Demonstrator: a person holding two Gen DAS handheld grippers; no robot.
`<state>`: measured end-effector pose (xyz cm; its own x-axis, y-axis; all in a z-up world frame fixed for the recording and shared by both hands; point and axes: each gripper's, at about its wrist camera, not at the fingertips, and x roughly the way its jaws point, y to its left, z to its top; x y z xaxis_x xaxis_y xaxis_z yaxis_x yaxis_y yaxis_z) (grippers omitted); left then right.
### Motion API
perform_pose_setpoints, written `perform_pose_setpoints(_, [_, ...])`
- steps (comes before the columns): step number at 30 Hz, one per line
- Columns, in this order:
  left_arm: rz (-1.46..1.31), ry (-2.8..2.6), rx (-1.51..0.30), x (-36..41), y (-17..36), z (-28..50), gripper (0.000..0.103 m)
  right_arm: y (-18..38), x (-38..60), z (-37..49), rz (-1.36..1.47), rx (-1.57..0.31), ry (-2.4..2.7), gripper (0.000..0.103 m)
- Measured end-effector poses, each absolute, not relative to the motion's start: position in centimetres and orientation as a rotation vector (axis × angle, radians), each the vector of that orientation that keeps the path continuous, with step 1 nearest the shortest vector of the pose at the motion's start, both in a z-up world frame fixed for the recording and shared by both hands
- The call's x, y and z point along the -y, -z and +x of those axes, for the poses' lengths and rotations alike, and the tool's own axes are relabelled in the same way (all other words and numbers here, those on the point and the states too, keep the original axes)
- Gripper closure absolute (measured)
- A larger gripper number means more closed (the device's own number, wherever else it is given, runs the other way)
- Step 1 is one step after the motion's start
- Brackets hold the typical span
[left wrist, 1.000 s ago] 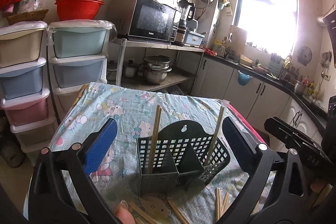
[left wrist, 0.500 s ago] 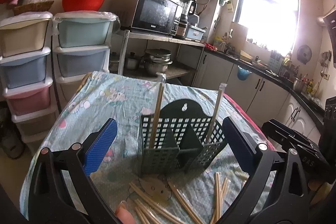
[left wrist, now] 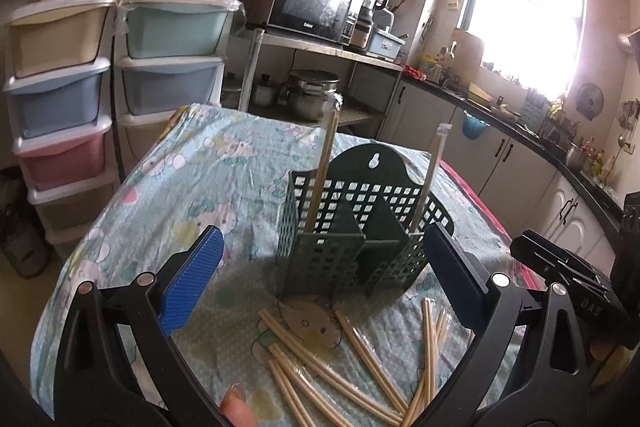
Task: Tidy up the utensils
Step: 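Move both open tools back down to the remaining chopsticks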
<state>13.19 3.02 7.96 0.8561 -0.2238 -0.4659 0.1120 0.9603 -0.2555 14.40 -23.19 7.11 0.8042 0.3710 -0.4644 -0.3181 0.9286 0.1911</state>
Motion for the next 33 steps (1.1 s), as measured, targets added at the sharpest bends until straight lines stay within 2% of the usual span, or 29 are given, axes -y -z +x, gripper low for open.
perform_pose_setpoints(33, [-0.257,0.166,-0.706,-3.3,-0.4,13.8,0.011,-2.2,22.2,14.7,0.101,-0.690,-0.395,0.043])
